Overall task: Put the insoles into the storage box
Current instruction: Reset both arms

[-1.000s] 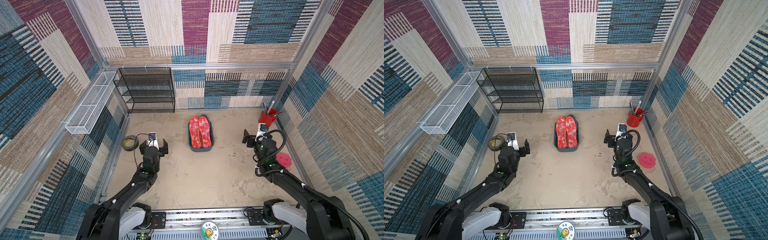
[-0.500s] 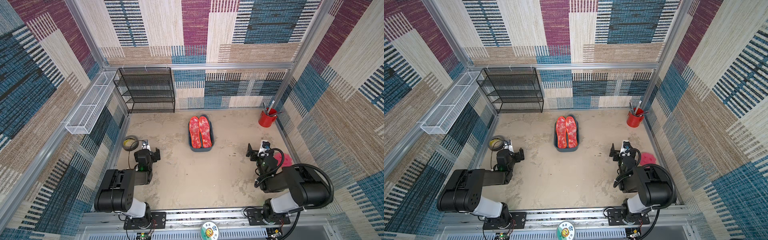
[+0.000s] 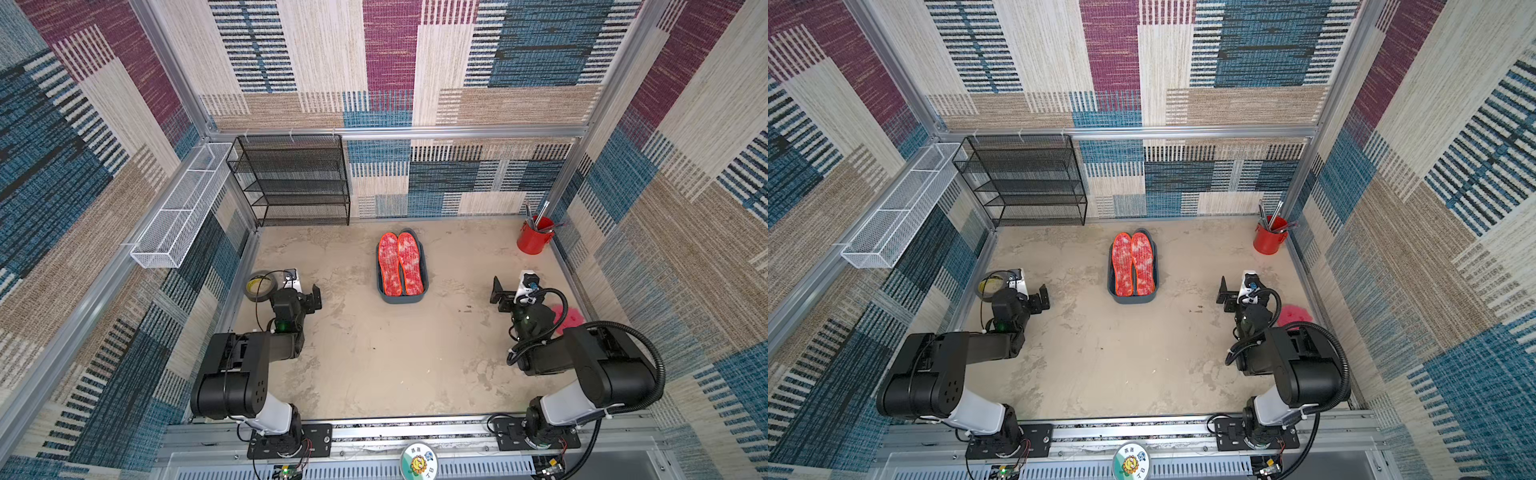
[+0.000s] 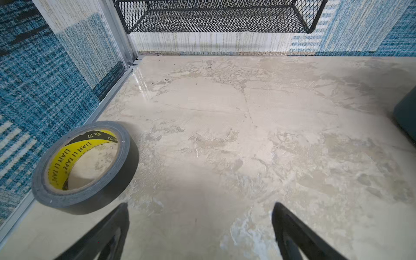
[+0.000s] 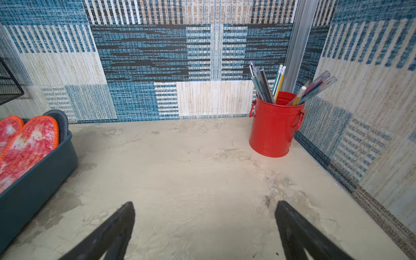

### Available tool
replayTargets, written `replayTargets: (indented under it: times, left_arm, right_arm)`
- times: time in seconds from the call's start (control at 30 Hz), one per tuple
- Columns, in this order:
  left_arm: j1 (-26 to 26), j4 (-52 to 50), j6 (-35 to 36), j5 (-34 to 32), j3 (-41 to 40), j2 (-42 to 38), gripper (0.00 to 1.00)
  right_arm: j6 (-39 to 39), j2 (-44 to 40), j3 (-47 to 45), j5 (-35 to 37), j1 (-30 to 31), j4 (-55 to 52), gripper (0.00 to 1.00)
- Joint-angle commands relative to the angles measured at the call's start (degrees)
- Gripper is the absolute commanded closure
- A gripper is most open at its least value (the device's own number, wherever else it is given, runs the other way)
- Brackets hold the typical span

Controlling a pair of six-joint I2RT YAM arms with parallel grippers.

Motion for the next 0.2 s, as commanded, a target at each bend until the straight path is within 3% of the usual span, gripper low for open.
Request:
replayTargets:
  times: [0.0, 0.17]
  left_arm:
    - [0.0, 1.4, -1.06, 0.54, -0.23, -0.21, 0.01]
    - [-0.02, 1.4, -0.98, 0.49, -0.1, 0.03, 0.01]
  right_arm:
    - [-1.39, -0.11, -0.3, -4.56, -0.05, 1.18, 0.02]
    - [-1.71, -0.37, -0.98, -5.59, -0.13, 2.12, 0.02]
